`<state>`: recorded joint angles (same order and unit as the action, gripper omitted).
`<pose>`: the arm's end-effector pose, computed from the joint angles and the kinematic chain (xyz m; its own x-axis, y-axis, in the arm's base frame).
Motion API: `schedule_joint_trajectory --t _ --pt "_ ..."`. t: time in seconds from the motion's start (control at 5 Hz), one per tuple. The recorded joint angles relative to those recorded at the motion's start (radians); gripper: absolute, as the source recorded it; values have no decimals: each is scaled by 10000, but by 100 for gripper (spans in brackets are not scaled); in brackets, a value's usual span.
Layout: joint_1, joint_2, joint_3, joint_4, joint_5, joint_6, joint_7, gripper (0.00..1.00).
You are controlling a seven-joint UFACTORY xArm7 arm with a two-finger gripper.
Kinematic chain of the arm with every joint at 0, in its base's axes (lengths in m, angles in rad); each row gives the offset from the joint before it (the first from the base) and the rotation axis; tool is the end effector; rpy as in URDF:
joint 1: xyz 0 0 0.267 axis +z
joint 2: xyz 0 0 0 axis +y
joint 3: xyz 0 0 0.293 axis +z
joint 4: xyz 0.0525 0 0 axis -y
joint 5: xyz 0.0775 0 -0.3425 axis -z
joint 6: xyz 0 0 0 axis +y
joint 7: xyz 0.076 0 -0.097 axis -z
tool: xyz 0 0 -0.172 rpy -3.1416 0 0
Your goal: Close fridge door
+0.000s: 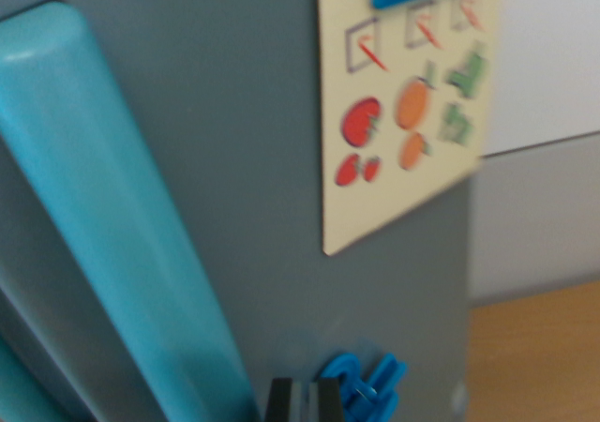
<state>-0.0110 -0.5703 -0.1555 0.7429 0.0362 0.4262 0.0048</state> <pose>0.4878 -0.0809 0.4156 0.6149 -0.1912 0.7651 -0.1530 -0.9807 -0.1221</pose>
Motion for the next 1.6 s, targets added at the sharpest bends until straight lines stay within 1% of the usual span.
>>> schedule_joint_trajectory --t 0.2,0.4,0.6,0.8,1.0,1.2,1.4,1.6 --pt "0 0 0 0 0 0 0 100" --pt "1 484 298 311 0 0 0 100" --pt "1 484 298 311 0 0 0 100" --pt "1 951 524 640 0 -1 0 100" --pt "1 951 524 640 0 -1 0 100" --pt "1 1362 675 1058 0 -1 0 100" --pt "1 1362 675 1058 0 -1 0 100" --pt "1 1719 772 1440 0 -1 0 100"
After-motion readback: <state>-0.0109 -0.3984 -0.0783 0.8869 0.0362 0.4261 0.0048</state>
